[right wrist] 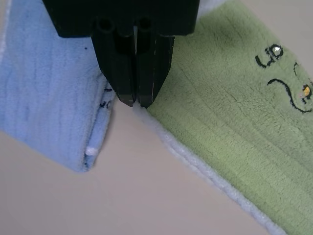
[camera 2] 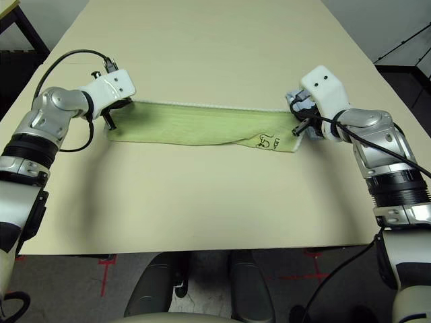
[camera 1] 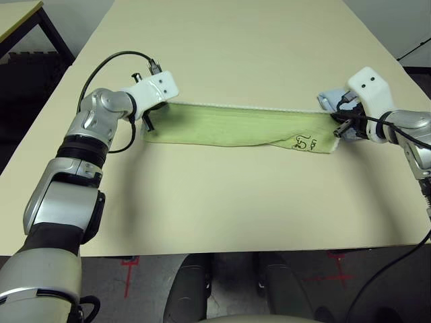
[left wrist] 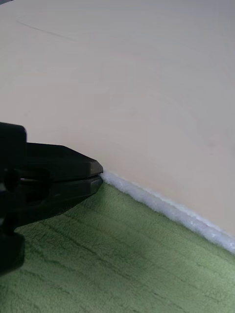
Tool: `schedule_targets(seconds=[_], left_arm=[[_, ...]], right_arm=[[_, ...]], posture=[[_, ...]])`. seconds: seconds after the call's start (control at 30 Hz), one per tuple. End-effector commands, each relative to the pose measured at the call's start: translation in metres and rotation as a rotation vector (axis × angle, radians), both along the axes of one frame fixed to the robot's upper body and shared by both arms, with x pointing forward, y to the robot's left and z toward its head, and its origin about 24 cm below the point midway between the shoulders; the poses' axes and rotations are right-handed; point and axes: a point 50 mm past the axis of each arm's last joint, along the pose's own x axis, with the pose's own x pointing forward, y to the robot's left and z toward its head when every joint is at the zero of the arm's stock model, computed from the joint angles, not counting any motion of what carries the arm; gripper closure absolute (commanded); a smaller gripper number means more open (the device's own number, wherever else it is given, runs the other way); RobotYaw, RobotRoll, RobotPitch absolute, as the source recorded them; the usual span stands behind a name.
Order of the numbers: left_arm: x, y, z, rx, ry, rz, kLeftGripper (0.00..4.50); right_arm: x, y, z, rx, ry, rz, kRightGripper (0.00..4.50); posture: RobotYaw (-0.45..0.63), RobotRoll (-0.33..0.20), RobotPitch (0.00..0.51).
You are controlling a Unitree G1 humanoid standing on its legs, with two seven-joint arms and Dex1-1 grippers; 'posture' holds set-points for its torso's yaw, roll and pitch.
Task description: Fold the towel and set it aside.
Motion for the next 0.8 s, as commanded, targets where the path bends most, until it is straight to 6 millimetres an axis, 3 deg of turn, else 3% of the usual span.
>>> schedule_targets(seconds=[0.03, 0.17, 0.33, 0.53, 0.8], left_arm=[[-0.003, 0.015, -0.016, 0.040, 0.042, 0.073, 4.49], [-0.001, 0.013, -0.014, 0.027, 0.021, 0.076, 4.49], [0.000, 0.018, 0.010, -0.034, -0.023, 0.106, 4.49], [0.000, 0.025, 0.032, -0.037, -0.084, 0.136, 4.49], [-0.002, 0.026, 0.046, -0.049, -0.074, 0.126, 4.49]], right_arm=[[-0.002, -0.010, -0.012, -0.038, 0.047, -0.060, 4.50], [0.000, -0.010, -0.009, -0.016, 0.028, -0.072, 4.50], [-0.011, -0.001, 0.011, 0.062, 0.001, 0.009, 4.50], [-0.019, -0.005, 0.026, 0.069, -0.026, 0.030, 4.50], [-0.035, 0.005, 0.037, 0.081, 0.028, 0.159, 4.50]], posture=[[0.03, 0.000, 0.206], [0.04, 0.000, 0.205], [0.04, 0.000, 0.203], [0.04, 0.000, 0.193], [0.04, 0.000, 0.193]])
